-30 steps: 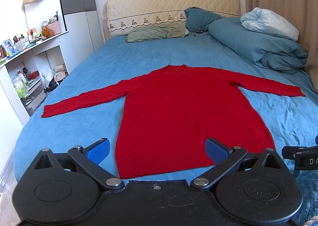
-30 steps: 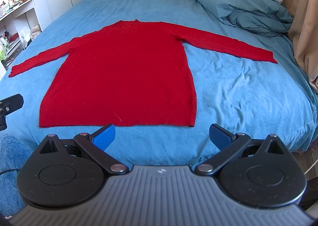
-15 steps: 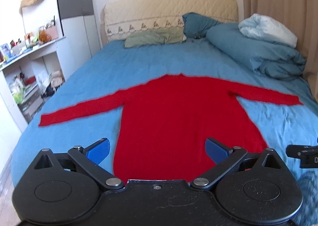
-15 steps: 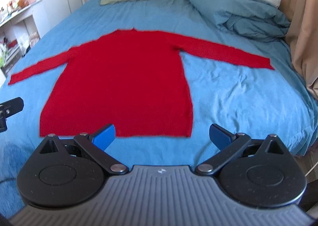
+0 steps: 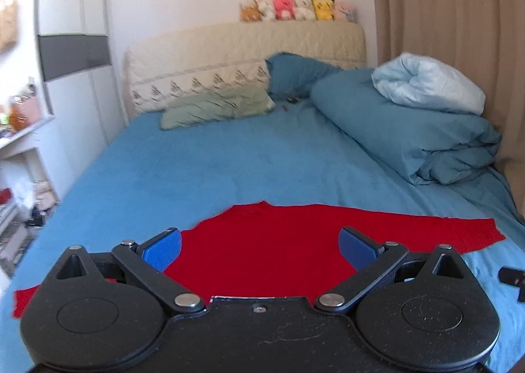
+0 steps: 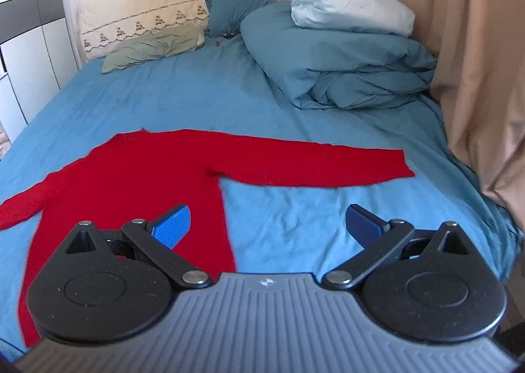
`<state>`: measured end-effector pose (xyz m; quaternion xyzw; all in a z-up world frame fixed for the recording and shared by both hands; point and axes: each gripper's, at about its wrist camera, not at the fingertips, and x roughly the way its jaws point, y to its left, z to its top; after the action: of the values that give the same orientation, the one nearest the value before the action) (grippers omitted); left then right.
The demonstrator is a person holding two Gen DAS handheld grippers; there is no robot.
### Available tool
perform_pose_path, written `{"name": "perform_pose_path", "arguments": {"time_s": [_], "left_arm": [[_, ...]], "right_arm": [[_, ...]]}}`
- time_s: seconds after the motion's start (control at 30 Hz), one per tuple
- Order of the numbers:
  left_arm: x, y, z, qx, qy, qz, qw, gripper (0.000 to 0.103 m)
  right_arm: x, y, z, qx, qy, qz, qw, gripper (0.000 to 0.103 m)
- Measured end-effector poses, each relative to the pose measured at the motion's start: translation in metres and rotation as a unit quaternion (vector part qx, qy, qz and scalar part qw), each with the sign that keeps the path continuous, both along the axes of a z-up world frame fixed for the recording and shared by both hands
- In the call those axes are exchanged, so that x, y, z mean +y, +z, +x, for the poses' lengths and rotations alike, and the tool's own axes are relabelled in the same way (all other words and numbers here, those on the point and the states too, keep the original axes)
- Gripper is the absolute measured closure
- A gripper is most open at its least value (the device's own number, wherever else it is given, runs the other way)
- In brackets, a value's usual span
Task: Fold small clothes
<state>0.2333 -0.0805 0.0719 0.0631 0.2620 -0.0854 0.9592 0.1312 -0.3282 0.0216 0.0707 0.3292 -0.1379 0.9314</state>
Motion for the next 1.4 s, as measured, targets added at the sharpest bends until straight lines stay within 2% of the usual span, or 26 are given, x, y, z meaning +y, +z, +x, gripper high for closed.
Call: {"name": "perform_pose_path", "arguments": {"time_s": [0.13,0.27,0.37,0.47,0.57,0.6,0.63,0.7,0.77,0.87,0.9,0.93,1.03,1.13,1.23,1.4], "left_arm": [[-0.028,-0.034,0.069,0.048,-0.016,0.007,0.9987,0.000],[-0.050,-0.074,0.118,0.079,-0.032,0.011,0.9963,0.000],[-0.062,-0.106,0.156,0.101,-0.023,0.011,0.9945,0.000],[-0.071,-0.137,0.192,0.123,-0.017,-0.001,0.9922,0.000],[-0.081,-0.164,0.220,0.141,-0.006,-0.016,0.9899,0.000],[-0.086,-0.171,0.227,0.146,-0.006,-0.019,0.9891,0.000],[-0.090,-0.178,0.234,0.150,-0.006,-0.021,0.9884,0.000],[-0.097,-0.189,0.242,0.152,-0.004,-0.020,0.9881,0.000],[-0.106,-0.200,0.251,0.158,0.001,-0.013,0.9874,0.000],[-0.117,-0.220,0.262,0.185,0.009,-0.005,0.9827,0.000],[-0.119,-0.225,0.264,0.193,0.010,-0.006,0.9810,0.000],[-0.121,-0.229,0.263,0.197,0.012,-0.003,0.9803,0.000],[-0.130,-0.235,0.262,0.184,0.008,0.026,0.9826,0.000],[-0.128,-0.234,0.264,0.193,0.003,0.025,0.9809,0.000],[-0.118,-0.226,0.262,0.205,-0.016,0.009,0.9785,0.000],[-0.083,-0.196,0.252,0.177,-0.016,0.006,0.9840,0.000]], "right_arm": [[-0.043,-0.058,0.050,0.029,-0.015,0.019,0.999,0.000],[-0.083,-0.115,0.083,0.032,-0.052,0.029,0.998,0.000],[-0.114,-0.151,0.099,0.016,-0.105,0.026,0.994,0.000],[-0.145,-0.178,0.105,-0.020,-0.159,0.040,0.986,0.000],[-0.169,-0.197,0.114,-0.041,-0.200,0.024,0.979,0.000],[-0.176,-0.203,0.118,-0.043,-0.212,0.020,0.976,0.002],[-0.183,-0.208,0.122,-0.044,-0.221,0.023,0.974,0.009],[-0.196,-0.216,0.128,-0.054,-0.235,0.028,0.970,0.016],[-0.204,-0.220,0.138,-0.060,-0.247,0.021,0.967,0.018],[-0.204,-0.222,0.151,-0.055,-0.255,-0.005,0.965,0.028],[-0.205,-0.223,0.154,-0.054,-0.258,-0.010,0.965,0.036],[-0.206,-0.223,0.156,-0.052,-0.263,-0.014,0.963,0.050],[-0.209,-0.220,0.159,-0.053,-0.273,-0.014,0.960,0.075],[-0.210,-0.214,0.163,-0.049,-0.269,-0.015,0.962,0.083],[-0.201,-0.198,0.170,-0.046,-0.249,-0.032,0.967,0.083],[-0.164,-0.141,0.191,-0.090,-0.201,-0.037,0.975,0.084]]}}
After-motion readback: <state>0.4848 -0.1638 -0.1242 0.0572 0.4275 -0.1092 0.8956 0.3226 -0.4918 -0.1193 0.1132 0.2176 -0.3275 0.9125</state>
